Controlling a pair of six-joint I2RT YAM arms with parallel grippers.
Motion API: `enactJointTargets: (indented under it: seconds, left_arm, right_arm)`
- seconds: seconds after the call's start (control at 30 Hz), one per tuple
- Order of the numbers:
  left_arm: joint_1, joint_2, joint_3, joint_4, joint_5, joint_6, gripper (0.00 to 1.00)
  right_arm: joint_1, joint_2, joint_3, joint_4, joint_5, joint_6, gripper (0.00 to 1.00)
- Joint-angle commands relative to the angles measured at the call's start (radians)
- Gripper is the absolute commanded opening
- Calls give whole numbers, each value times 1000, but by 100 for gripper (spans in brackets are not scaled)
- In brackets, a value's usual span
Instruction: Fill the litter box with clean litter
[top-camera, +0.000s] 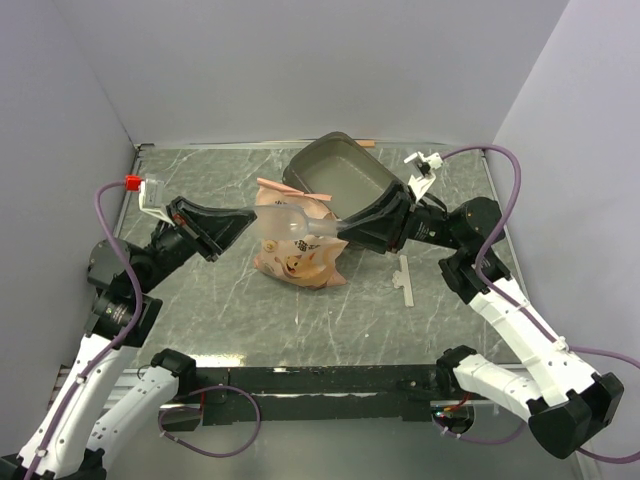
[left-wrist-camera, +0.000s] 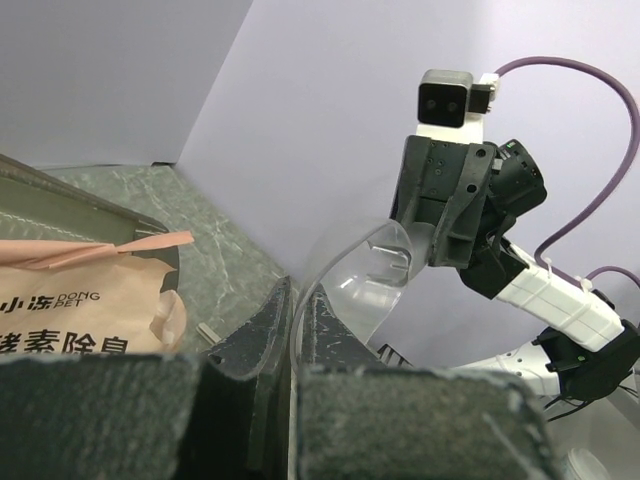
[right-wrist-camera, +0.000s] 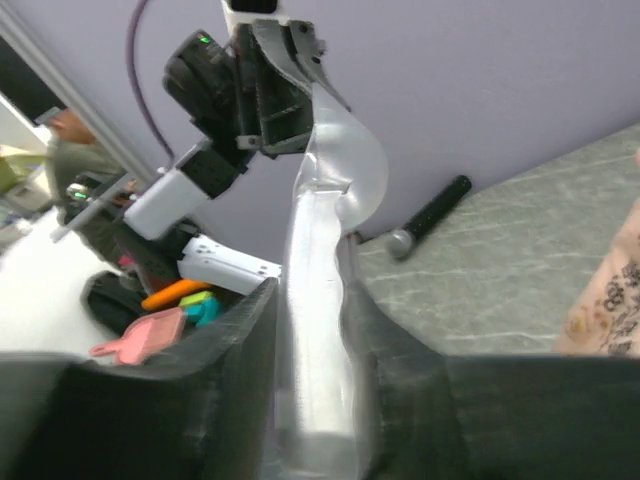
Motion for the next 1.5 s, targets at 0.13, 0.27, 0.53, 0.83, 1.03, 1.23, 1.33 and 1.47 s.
enactJointTargets:
  seconds: [0.13,0.27,0.53,0.83,1.03,1.23,1.33,1.47]
  left_arm:
    - [-1,12,5,24,-15,2,6]
    - [-1,37,38,-19,-8,65,48]
    - [-1,124,129,-137,-33,292,71]
    - [-1,363,333,-295,-54,450,74]
    - [-2,512,483,-429,-32,700,74]
    - [-1,576,502,-453,32,1028,78]
    - [1,625,552,-480,-1,1131,79]
    - [1,717,609,-546,41,1249,79]
  right_arm:
    - [-5,-26,2,18,15,-48,0]
    - [-3,-57,40,-103,47,-117,0]
    - [-3,-155,163,-537,231,-319,0]
    - [-3,-201,278,-912,558,-477,0]
    - [-3,-207,287,-1010,631,-531,0]
    - [-3,-222,310,-1122,604,-554,0]
    - [-3,-242,314,-1166,586,-560,0]
    - [-3,-272,300,-1197,553,-560,0]
